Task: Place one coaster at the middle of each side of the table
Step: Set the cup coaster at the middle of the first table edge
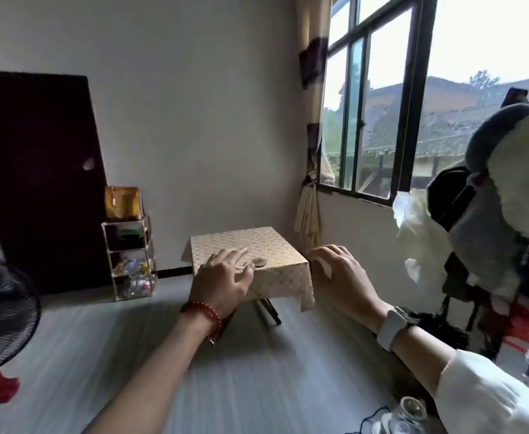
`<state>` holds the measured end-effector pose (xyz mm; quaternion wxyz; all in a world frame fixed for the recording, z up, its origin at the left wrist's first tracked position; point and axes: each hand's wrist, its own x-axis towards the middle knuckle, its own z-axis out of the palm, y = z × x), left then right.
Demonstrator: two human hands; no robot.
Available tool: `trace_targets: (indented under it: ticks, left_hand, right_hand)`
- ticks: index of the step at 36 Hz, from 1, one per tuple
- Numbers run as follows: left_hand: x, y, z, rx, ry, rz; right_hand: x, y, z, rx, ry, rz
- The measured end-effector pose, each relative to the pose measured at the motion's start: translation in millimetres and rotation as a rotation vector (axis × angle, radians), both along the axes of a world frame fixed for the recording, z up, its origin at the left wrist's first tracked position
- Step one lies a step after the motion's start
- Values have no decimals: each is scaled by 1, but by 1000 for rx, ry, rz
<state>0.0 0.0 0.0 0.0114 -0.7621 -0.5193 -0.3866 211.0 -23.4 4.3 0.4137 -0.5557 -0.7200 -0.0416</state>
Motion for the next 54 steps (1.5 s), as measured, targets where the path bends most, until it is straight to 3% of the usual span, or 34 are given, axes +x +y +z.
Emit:
trace_targets:
  ticks: [9,21,33,41,54]
  left_hand:
    - [-47,119,-105,-217,-84,54]
    - [-148,377,-137,-308,-127,179]
    - [-110,628,-224,-467,-55,107]
    - [-89,805,-290,-746,-26,92]
    - [-115,985,-398,-1102,41,207]
  right_hand:
    - [-32,117,-110,-311,94,-1]
    - [-104,382,-141,-538,91,48]
    - [-88,627,-219,-696,160,29]
    - [-75,827,-271,-858,224,27]
    - [-103,1041,-377,-1167,362,-152]
